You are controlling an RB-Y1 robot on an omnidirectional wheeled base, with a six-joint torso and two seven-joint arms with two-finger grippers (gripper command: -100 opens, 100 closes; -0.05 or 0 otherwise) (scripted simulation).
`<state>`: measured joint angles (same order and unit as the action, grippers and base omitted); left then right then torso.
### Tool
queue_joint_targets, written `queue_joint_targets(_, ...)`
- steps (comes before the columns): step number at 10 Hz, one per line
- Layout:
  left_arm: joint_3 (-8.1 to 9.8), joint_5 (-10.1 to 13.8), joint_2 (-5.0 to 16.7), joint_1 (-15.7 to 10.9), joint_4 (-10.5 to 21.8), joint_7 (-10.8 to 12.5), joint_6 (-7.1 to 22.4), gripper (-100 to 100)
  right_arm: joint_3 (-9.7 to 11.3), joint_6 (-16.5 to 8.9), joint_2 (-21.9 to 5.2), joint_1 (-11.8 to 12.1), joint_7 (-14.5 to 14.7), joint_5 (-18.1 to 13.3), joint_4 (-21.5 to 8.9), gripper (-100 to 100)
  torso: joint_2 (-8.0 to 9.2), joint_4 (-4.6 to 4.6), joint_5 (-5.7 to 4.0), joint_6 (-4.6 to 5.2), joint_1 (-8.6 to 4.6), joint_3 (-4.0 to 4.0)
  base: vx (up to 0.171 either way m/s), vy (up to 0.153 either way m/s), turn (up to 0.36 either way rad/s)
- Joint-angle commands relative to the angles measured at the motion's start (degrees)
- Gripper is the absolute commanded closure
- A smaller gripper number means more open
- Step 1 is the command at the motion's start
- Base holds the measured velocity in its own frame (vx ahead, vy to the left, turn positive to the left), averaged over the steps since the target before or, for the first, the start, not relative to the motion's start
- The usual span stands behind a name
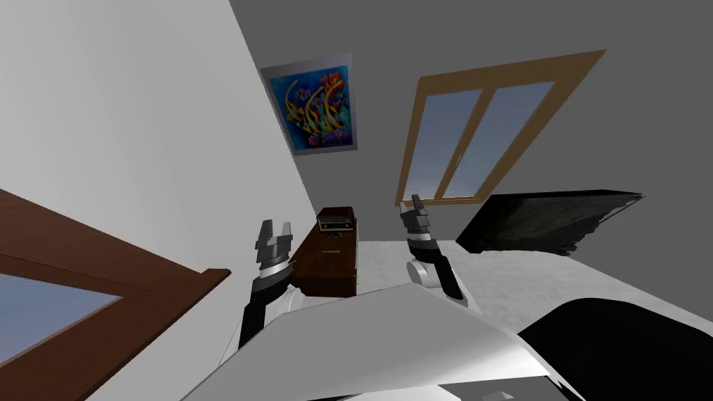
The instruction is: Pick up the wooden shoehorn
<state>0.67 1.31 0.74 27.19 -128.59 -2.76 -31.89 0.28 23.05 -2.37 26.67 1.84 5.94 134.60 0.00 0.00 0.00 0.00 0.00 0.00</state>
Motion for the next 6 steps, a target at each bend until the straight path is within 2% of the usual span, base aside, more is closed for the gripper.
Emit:
queue_joint_targets(1, 0.55, 1.2, 1.1, 0.4, 0.9, 0.2, 0.7, -100, 0.0, 0.0, 0.0, 0.0, 0.0, 0.0, 0.0, 0, 0.0, 0.0, 0.0, 0.0, 0.0, 0.0, -0.018, 0.007, -0.255)
queue_joint_targets(3, 1.37, 2.9, 2.4, 1.0, 2.4, 0.5, 1.8, -100, 0.0, 0.0, 0.0, 0.0, 0.0, 0.0, 0.0, 0, 0.12, 0.02, 0.01, 0.04, 0.07, 0.07, -0.041, 0.022, -0.354)
queue_joint_targets(6, 3.17, 6.8, 4.9, 2.0, 6.0, 0.9, 4.3, -100, 0.0, 0.0, 0.0, 0.0, 0.0, 0.0, 0.0, 0, 0.2, 0.04, 0.03, 0.02, 0.16, 0.12, -0.051, 0.032, -0.328)
